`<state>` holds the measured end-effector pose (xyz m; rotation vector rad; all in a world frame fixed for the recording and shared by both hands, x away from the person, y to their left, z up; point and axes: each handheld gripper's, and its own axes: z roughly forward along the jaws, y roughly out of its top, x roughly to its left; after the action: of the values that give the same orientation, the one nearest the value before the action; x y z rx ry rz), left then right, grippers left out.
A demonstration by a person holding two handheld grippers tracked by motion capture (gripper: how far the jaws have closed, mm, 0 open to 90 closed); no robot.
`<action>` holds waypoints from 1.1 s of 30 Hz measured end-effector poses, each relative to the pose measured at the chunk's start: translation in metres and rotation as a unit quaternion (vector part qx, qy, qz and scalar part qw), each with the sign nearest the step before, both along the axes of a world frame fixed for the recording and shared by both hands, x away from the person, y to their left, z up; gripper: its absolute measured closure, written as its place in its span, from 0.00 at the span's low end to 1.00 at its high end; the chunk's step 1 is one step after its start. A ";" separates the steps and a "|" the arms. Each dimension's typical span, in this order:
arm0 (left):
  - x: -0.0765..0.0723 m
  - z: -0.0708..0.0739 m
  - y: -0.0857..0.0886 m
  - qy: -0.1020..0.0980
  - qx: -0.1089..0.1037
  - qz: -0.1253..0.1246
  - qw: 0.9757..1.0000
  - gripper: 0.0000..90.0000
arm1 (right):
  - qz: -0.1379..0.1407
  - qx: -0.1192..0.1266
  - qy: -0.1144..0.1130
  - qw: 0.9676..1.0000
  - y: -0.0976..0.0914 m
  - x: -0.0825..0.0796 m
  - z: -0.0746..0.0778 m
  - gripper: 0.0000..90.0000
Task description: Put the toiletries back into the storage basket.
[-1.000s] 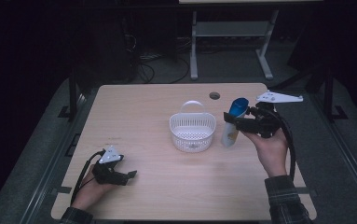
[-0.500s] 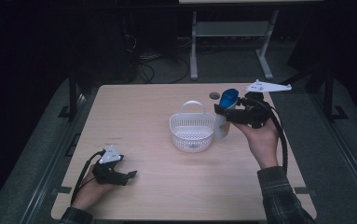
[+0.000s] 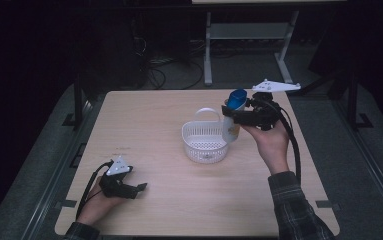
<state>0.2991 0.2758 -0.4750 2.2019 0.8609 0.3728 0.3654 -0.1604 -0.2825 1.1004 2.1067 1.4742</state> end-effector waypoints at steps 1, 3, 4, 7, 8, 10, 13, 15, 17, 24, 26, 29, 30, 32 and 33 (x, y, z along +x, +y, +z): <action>0.000 0.000 0.000 0.000 0.000 0.000 1.000 0.15 | 0.000 0.000 -0.001 1.000 0.001 0.001 0.000 0.39; 0.000 0.000 0.000 0.000 0.000 0.000 1.000 0.15 | 0.001 0.002 -0.001 1.000 0.003 0.003 -0.001 0.39; 0.000 0.000 0.000 0.000 -0.001 0.000 1.000 0.15 | 0.003 0.002 -0.001 1.000 0.004 0.004 -0.001 0.39; 0.000 0.000 0.000 0.000 0.000 0.000 1.000 0.15 | 0.005 0.003 0.000 1.000 0.007 0.007 -0.003 0.39; 0.000 0.000 0.000 0.000 -0.001 0.000 1.000 0.15 | 0.007 0.004 -0.001 1.000 0.008 0.008 -0.004 0.39; 0.000 0.000 0.000 0.000 -0.001 0.000 1.000 0.15 | 0.007 0.004 0.000 1.000 0.011 0.010 -0.005 0.39; 0.000 0.000 0.000 -0.001 -0.001 0.000 1.000 0.15 | 0.009 0.004 0.001 1.000 0.014 0.012 -0.007 0.39; 0.000 0.000 0.000 0.000 -0.001 0.000 1.000 0.15 | 0.010 0.003 0.002 1.000 0.016 0.013 -0.009 0.39; 0.000 0.000 0.000 0.000 -0.001 0.000 1.000 0.15 | 0.011 0.001 0.003 1.000 0.018 0.014 -0.010 0.39; 0.000 0.000 0.000 -0.001 -0.001 0.000 1.000 0.15 | 0.011 -0.002 0.007 1.000 0.021 0.016 -0.019 0.39; 0.000 0.000 0.000 0.000 -0.001 0.000 1.000 0.15 | 0.012 -0.005 0.009 1.000 0.022 0.016 -0.021 0.39; 0.000 0.000 0.000 -0.001 -0.001 0.000 1.000 0.15 | 0.012 -0.006 0.009 1.000 0.022 0.017 -0.025 0.39; 0.000 0.000 0.000 -0.001 -0.001 0.000 1.000 0.15 | 0.012 -0.007 0.013 1.000 0.023 0.018 -0.027 0.38; 0.000 0.000 0.000 -0.001 -0.001 0.000 1.000 0.15 | 0.012 -0.010 0.012 1.000 0.023 0.018 -0.029 0.39; 0.000 0.000 0.000 -0.001 -0.001 0.000 1.000 0.15 | 0.012 -0.009 0.012 1.000 0.023 0.018 -0.029 0.38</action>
<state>0.2989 0.2754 -0.4752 2.1999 0.8593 0.3726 0.3835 -0.1372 -0.3119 1.0944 2.1525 1.4570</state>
